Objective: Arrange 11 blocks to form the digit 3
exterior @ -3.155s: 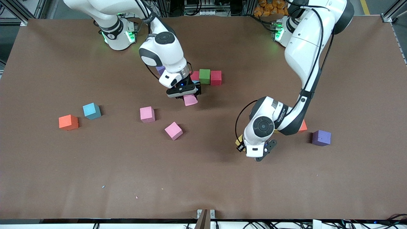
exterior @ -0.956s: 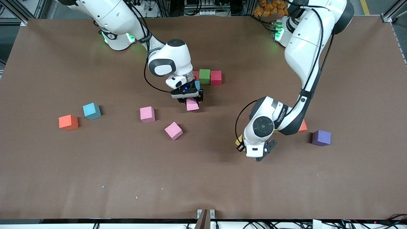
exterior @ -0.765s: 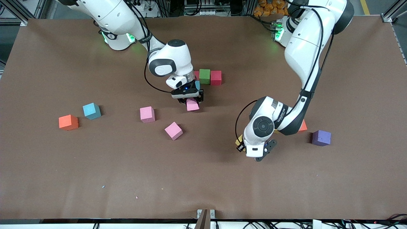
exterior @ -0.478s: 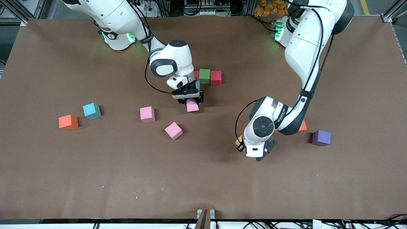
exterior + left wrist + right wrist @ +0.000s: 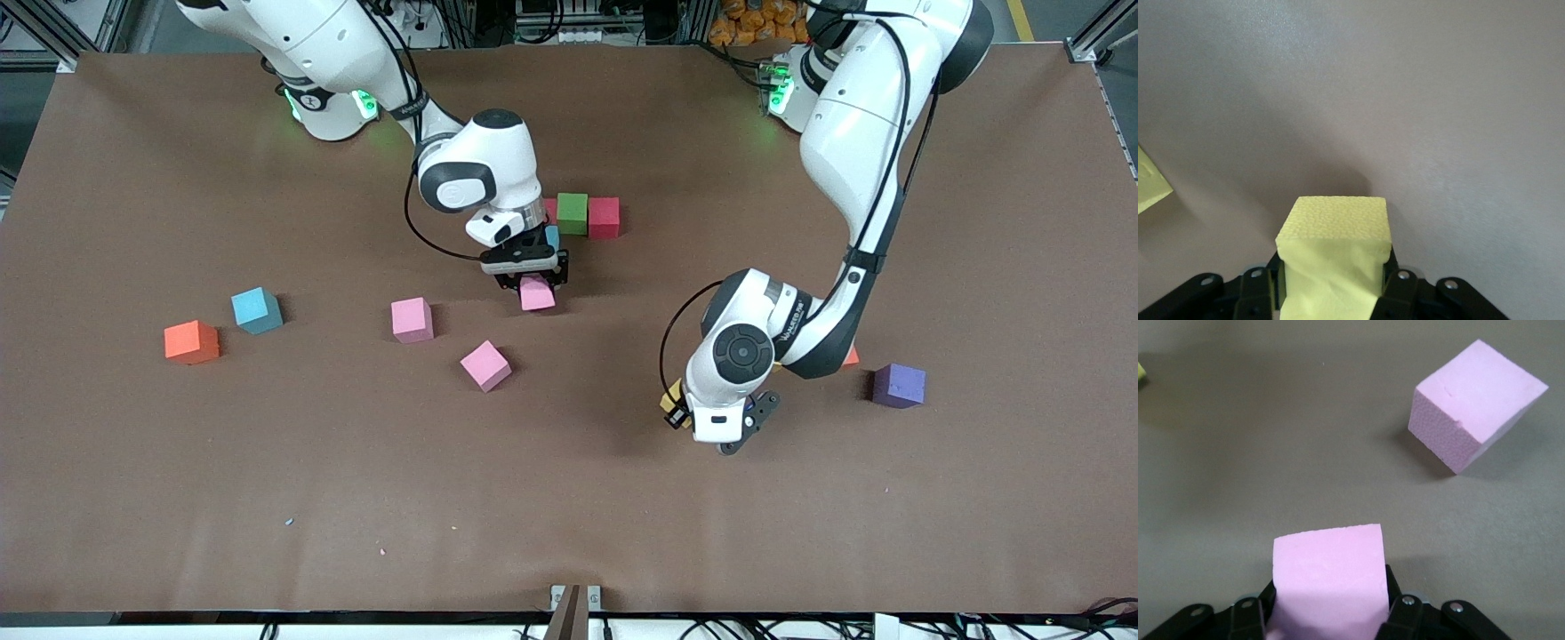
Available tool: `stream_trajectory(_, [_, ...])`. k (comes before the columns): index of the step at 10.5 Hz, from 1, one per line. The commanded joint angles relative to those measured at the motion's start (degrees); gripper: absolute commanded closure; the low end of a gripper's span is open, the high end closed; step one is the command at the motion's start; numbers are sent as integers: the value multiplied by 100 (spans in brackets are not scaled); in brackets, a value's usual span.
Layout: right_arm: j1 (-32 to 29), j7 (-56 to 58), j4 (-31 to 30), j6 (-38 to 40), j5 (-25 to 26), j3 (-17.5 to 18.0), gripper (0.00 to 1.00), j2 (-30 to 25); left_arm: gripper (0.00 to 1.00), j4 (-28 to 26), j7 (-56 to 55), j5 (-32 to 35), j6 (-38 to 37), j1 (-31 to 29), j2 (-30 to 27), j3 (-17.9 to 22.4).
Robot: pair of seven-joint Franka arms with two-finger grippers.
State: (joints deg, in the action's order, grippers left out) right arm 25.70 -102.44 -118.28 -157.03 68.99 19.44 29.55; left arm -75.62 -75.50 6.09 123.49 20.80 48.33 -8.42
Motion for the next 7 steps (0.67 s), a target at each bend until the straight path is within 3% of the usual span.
stream_trajectory(1, [119, -364, -283, -30, 176, -72, 100, -257, 100, -76, -429, 68, -498, 4, -506, -54])
stream_trajectory(4, [172, -409, -292, -30, 202, -72, 100, -230, 100, -76, -474, -20, -1071, 56, -947, -80])
stream_trajectory(7, [198, -409, -266, -47, 202, -81, 100, -186, 100, -58, -387, -2, -1064, 3, -861, -72])
